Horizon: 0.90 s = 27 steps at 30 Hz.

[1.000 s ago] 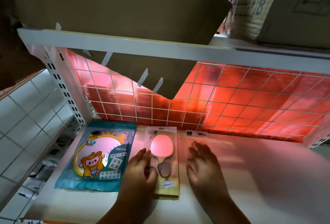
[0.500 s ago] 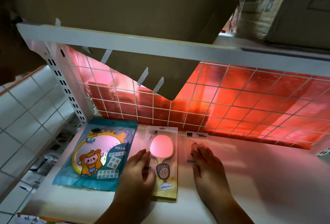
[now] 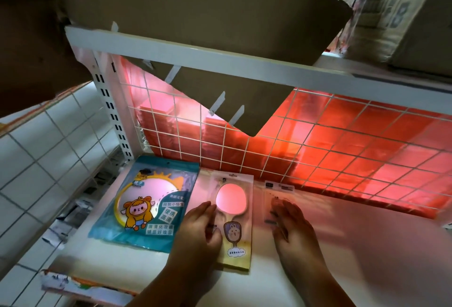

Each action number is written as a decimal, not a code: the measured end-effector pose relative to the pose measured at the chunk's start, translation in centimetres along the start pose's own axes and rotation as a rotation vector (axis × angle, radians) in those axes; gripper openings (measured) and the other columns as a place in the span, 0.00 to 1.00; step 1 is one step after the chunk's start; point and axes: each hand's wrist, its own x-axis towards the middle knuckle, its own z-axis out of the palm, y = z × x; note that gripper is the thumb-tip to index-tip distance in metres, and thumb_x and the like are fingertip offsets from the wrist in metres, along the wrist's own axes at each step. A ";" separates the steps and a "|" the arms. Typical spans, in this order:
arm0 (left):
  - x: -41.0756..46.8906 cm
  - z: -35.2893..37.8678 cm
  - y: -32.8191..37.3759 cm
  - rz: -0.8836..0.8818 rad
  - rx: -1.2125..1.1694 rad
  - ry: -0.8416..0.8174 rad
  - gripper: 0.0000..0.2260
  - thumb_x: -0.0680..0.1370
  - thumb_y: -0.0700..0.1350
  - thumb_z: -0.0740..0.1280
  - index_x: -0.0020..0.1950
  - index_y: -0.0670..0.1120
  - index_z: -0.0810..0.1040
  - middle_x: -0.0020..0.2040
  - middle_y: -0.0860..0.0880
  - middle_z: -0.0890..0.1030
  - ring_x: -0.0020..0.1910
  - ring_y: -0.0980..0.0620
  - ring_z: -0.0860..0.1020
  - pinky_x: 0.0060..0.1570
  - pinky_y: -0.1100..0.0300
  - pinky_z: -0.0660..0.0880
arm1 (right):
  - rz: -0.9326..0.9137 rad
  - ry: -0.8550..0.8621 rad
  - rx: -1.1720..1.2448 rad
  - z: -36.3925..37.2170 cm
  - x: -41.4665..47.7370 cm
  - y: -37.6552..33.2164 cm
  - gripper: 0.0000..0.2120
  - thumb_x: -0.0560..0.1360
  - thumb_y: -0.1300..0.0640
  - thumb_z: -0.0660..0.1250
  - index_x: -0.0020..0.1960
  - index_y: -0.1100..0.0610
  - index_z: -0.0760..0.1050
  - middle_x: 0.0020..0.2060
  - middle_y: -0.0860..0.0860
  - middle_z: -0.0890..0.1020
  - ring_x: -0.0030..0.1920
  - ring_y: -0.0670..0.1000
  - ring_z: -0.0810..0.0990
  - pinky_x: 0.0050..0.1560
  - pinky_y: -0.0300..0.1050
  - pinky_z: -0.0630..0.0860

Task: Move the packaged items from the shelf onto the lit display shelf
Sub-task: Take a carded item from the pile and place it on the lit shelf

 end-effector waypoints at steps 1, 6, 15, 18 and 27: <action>0.0 0.0 -0.1 0.003 -0.002 -0.005 0.27 0.81 0.49 0.66 0.79 0.52 0.65 0.76 0.56 0.67 0.70 0.65 0.59 0.74 0.64 0.60 | 0.001 0.008 0.047 -0.3 -0.2 -0.3 0.27 0.80 0.54 0.65 0.77 0.41 0.64 0.74 0.36 0.63 0.76 0.41 0.57 0.75 0.36 0.50; 0.1 -0.2 0.1 0.021 0.010 -0.035 0.27 0.82 0.52 0.64 0.81 0.54 0.62 0.79 0.55 0.63 0.77 0.58 0.59 0.75 0.62 0.58 | -0.008 0.026 0.099 -0.7 -1.7 -1.7 0.29 0.79 0.56 0.64 0.77 0.40 0.63 0.76 0.34 0.61 0.77 0.37 0.55 0.79 0.45 0.56; 0.7 -0.5 3.0 0.566 0.637 -0.231 0.23 0.81 0.61 0.56 0.72 0.52 0.71 0.76 0.44 0.70 0.77 0.36 0.64 0.72 0.37 0.64 | 0.024 0.033 -0.216 0.0 -6.0 -4.6 0.25 0.76 0.53 0.68 0.72 0.49 0.72 0.74 0.49 0.70 0.72 0.47 0.69 0.71 0.43 0.68; 1.1 -1.0 3.3 0.623 0.690 -0.304 0.21 0.82 0.61 0.58 0.70 0.51 0.71 0.71 0.44 0.72 0.71 0.39 0.68 0.70 0.41 0.65 | 0.052 -0.038 -0.238 0.4 -7.8 -5.3 0.22 0.74 0.45 0.62 0.68 0.45 0.72 0.72 0.51 0.71 0.70 0.52 0.72 0.65 0.49 0.75; 1.4 -1.1 3.0 0.626 0.600 -0.329 0.20 0.81 0.62 0.59 0.68 0.53 0.73 0.66 0.50 0.73 0.62 0.48 0.71 0.63 0.49 0.69 | 0.098 -0.039 -0.272 0.5 -12.1 -4.6 0.22 0.71 0.40 0.62 0.62 0.47 0.75 0.64 0.52 0.77 0.59 0.56 0.82 0.46 0.48 0.84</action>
